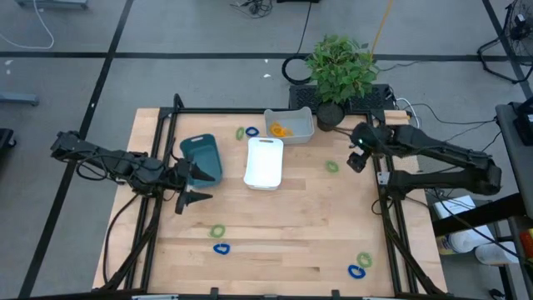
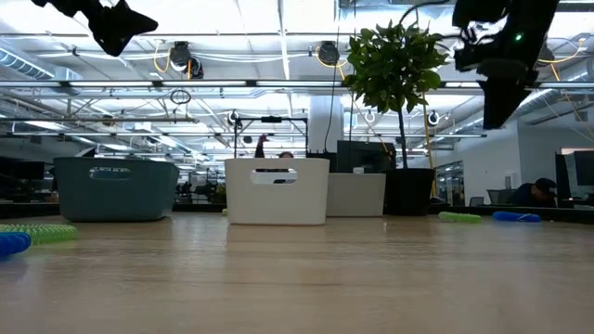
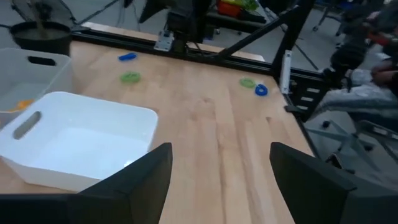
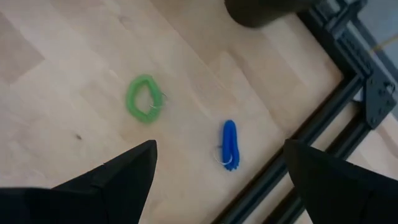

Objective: Sort spring keychains
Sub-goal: Put the blue spring keychain into the white bin

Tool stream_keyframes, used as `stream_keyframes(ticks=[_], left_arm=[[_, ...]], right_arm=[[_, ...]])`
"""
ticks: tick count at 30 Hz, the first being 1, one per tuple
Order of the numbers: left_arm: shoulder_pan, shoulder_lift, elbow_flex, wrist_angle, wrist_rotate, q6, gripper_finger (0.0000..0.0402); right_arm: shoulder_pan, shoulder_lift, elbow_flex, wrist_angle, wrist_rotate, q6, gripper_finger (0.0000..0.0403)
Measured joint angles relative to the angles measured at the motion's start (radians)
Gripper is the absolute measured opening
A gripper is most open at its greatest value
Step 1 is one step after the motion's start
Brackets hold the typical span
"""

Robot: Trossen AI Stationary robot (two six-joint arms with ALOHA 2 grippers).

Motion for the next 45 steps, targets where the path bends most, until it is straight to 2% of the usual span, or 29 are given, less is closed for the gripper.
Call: stream_keyframes(ticks=[5,11,16,27,34,45], left_arm=[[0.0,0.0,0.0,0.005,0.015,0.0,0.0274],[0.0,0.0,0.0,0.005,0.015,0.005,0.0273],[0.0,0.0,0.0,0.005,0.015,0.005,0.0273],[0.0,0.0,0.0,0.006,0.015,0.005,0.0273],[0.0,0.0,0.0,0.013,0.015,-0.001,0.0273],[0.0,0.0,0.001,0.053,0.015,0.0,0.0274]], right_arm=[[-0.115,0.086,-0.004,0.016,-0.054,-0.113,0.0338],[-0.209,0.183,-0.086,0.125,-0.168,-0.252,0.0338],[-0.271,0.245,-0.157,0.199,-0.169,-0.327,0.0338],[-0.43,0.357,-0.158,0.253,-0.217,-0.41,0.0338],[-0.477,0.426,-0.172,0.272,-0.244,-0.427,0.0333],[-0.498,0.549,-0.174,0.285,-0.242,-0.444,0.0288]])
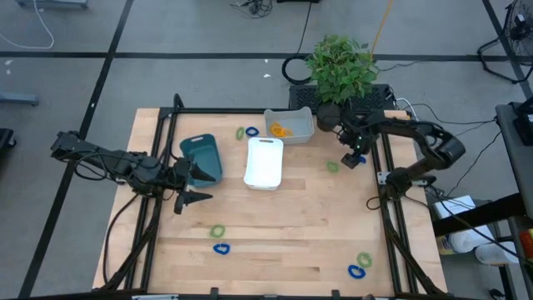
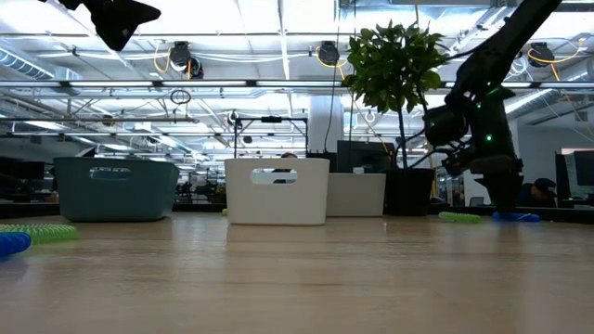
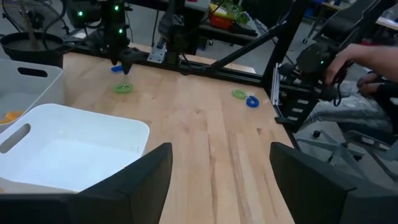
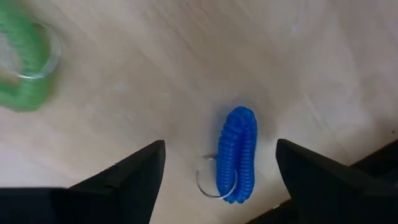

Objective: Sort spring keychains
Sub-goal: Put the blue spring keychain into the white bin

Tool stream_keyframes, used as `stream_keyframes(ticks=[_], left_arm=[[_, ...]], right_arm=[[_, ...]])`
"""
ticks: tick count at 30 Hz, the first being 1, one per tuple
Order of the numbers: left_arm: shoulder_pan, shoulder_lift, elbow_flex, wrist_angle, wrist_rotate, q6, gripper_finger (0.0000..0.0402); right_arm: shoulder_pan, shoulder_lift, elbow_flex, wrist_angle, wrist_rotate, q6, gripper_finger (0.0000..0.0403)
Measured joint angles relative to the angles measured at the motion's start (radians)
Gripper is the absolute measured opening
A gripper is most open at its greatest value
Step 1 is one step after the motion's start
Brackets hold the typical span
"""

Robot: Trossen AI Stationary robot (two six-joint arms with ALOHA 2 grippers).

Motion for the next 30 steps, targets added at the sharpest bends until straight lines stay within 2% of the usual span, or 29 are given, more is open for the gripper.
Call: stream_keyframes(ticks=[4,8,18,24,30], left_arm=[[0.0,0.0,0.0,0.003,0.0,-0.004,0.0274],[0.0,0.0,0.0,0.006,0.0,-0.005,0.0273],[0.0,0.0,0.0,0.04,0.0,-0.005,0.0277],[0.0,0.0,0.0,0.041,0.0,0.0,0.0274],[0.0,0.0,0.0,0.042,0.0,0.0,0.0279]], right_arm=[[-0.006,0.032,0.001,0.001,0.001,0.0,0.0267],[-0.006,0.039,0.003,0.003,0.003,0.0,0.0222],[0.002,0.039,0.002,-0.002,0.048,0.015,0.0025],[0.074,0.001,-0.003,-0.002,0.072,0.019,0.0006],[0.209,-0.122,0.0,-0.017,0.112,0.072,0.0002]])
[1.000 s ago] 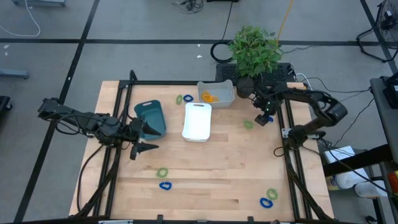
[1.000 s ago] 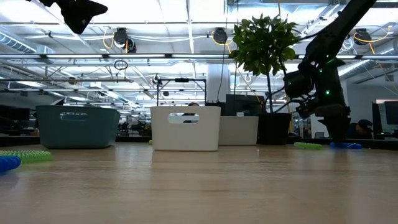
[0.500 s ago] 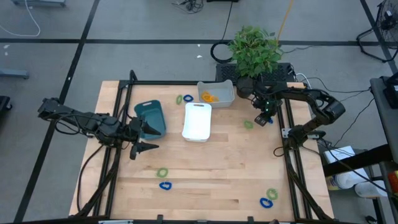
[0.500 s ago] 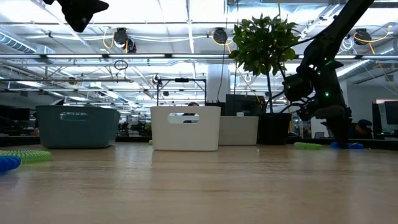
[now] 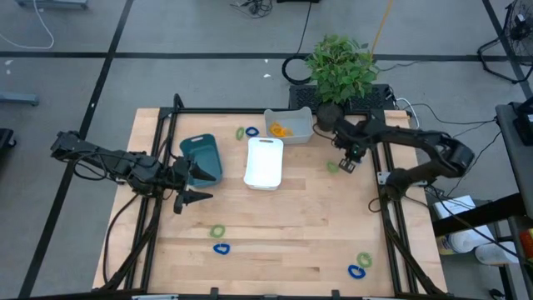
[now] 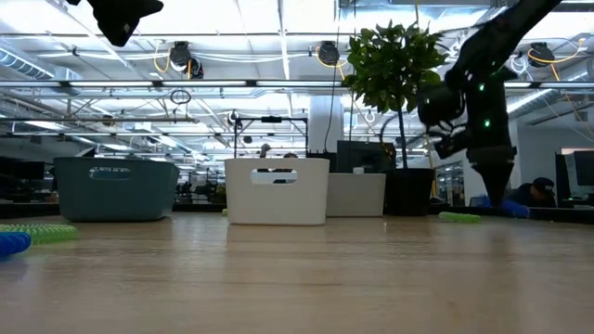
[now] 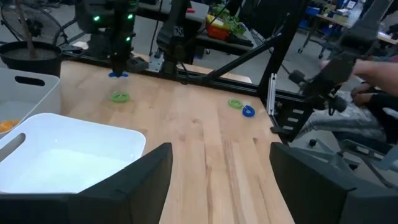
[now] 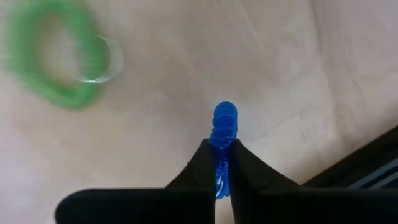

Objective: Sort spring keychains
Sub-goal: Put the blue spring keychain into the white bin

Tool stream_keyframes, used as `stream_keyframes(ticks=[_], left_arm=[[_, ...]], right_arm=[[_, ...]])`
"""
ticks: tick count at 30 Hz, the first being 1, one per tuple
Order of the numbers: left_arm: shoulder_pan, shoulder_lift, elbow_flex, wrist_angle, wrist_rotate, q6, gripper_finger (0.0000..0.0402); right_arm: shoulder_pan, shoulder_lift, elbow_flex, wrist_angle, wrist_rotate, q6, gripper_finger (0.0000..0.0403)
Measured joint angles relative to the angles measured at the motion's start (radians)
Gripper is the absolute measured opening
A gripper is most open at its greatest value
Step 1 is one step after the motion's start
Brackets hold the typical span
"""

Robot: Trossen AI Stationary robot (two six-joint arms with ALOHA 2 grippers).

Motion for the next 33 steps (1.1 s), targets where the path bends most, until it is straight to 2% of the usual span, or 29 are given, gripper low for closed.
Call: stream_keyframes(ticks=[7,13,16,21,28,33], left_arm=[[0.0,0.0,0.0,0.0,0.0,0.006,0.0273],[0.0,0.0,0.0,0.001,0.0,0.006,0.0261],[0.0,0.0,0.0,0.009,0.0,0.006,0.0257],[0.0,0.0,0.0,0.016,0.0,0.006,0.0264],[0.0,0.0,0.0,0.016,0.0,0.0,0.0257],[0.0,0.0,0.0,0.016,0.0,0.0,0.0249]], right_arm=[[0.174,-0.135,0.033,-0.101,-0.001,0.168,0.0001],[0.343,-0.217,0.04,-0.133,-0.002,0.398,0.0],[0.441,-0.239,0.04,-0.098,-0.002,0.527,0.0],[0.613,-0.245,0.04,0.085,0.026,0.701,0.0],[0.849,-0.235,0.04,0.316,0.208,0.832,0.0],[1.002,-0.181,0.04,0.493,0.366,0.825,0.0]])
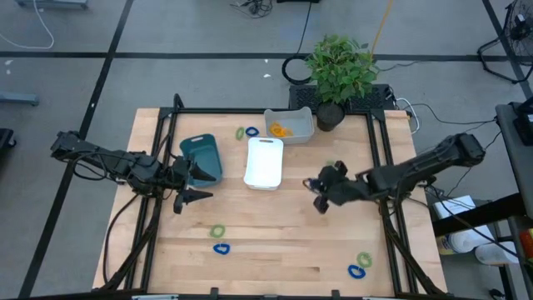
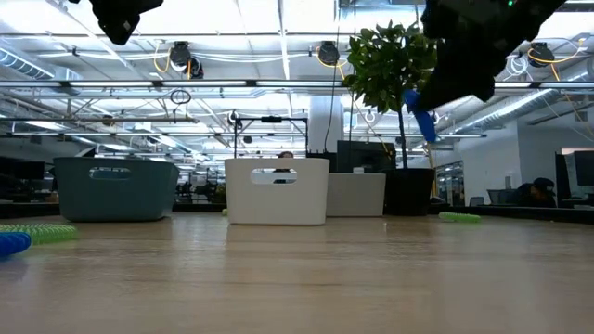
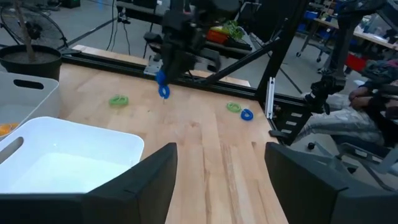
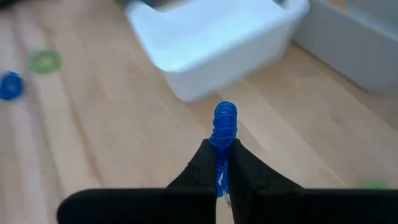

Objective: Sort spring keychains
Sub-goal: Put the blue spring keychain into the white bin

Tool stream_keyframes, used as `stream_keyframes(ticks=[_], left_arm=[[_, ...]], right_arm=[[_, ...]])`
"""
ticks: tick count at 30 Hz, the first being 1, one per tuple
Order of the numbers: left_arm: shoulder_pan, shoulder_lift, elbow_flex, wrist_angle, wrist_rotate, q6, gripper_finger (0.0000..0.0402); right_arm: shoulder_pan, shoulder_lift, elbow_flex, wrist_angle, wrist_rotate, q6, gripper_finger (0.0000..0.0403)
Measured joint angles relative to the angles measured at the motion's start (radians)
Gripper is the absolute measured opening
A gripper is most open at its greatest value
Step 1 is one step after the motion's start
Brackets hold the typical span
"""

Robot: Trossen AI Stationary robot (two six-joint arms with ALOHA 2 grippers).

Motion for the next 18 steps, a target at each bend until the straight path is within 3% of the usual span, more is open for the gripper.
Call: stream_keyframes(ticks=[4,8,14,18], left_arm=[[0.0,0.0,0.0,0.0,0.0,-0.003,0.0252],[0.0,0.0,0.0,0.0,0.0,-0.027,0.026],[0.0,0.0,0.0,0.0,0.001,-0.028,0.0264],[0.0,0.0,0.0,-0.001,0.0,-0.028,0.0255]], right_arm=[[0.077,0.068,0.001,0.155,0.102,-0.071,0.0],[0.109,0.143,0.0,0.343,0.104,-0.17,0.0],[0.131,0.248,0.0,0.663,0.088,-0.359,0.0],[0.08,0.278,0.002,0.77,-0.011,-0.427,0.0]])
